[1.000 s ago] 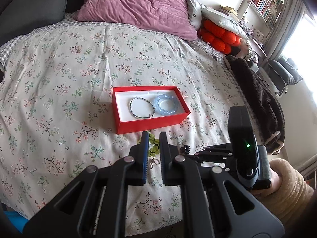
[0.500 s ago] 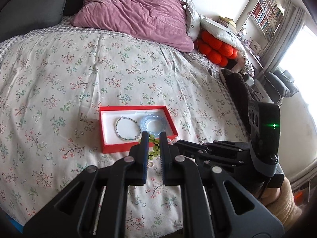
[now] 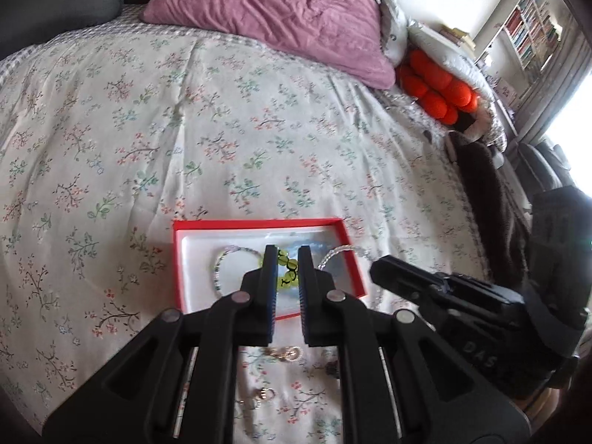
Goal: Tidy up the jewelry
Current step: 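Lower both bracelets into the red box and open both tools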
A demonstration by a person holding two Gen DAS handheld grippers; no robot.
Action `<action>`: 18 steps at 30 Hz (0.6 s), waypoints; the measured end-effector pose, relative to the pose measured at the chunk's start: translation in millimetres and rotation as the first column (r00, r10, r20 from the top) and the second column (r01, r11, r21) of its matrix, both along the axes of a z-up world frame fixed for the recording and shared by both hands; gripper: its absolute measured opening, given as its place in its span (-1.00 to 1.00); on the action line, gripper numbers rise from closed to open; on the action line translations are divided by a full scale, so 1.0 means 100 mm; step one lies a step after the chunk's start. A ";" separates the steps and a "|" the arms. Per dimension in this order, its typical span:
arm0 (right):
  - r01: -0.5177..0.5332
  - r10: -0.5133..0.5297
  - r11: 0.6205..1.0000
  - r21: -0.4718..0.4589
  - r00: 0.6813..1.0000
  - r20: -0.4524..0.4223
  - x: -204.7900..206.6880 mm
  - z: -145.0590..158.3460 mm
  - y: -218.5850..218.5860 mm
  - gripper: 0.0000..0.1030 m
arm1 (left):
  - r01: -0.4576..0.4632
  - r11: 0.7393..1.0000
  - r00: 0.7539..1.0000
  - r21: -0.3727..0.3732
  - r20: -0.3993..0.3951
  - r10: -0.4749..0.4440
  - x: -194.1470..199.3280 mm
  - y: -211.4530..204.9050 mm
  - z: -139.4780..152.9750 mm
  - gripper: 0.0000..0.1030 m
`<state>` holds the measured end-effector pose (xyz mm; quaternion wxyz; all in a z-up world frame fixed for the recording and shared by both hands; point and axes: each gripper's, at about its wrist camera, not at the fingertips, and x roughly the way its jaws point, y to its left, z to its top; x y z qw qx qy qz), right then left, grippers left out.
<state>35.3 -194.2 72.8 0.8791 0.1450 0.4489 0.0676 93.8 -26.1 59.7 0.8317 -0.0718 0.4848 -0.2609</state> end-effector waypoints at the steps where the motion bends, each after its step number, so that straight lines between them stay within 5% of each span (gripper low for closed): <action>1: -0.008 0.008 1.000 0.004 1.000 -0.003 0.02 -0.02 0.03 -0.92 | -0.007 1.000 1.000 0.019 -0.018 0.008 0.03 0.02 -0.07 -0.77; 12: -0.110 0.110 0.994 0.025 0.994 0.004 0.20 -0.10 0.45 -0.92 | -0.033 0.985 0.995 0.170 -0.084 0.048 0.13 0.13 -0.44 -0.77; 18: -0.042 0.042 0.999 -0.006 0.998 -0.054 0.30 -0.27 0.27 -0.92 | -0.024 0.979 0.996 0.201 -0.079 0.040 0.14 0.10 -0.51 -0.77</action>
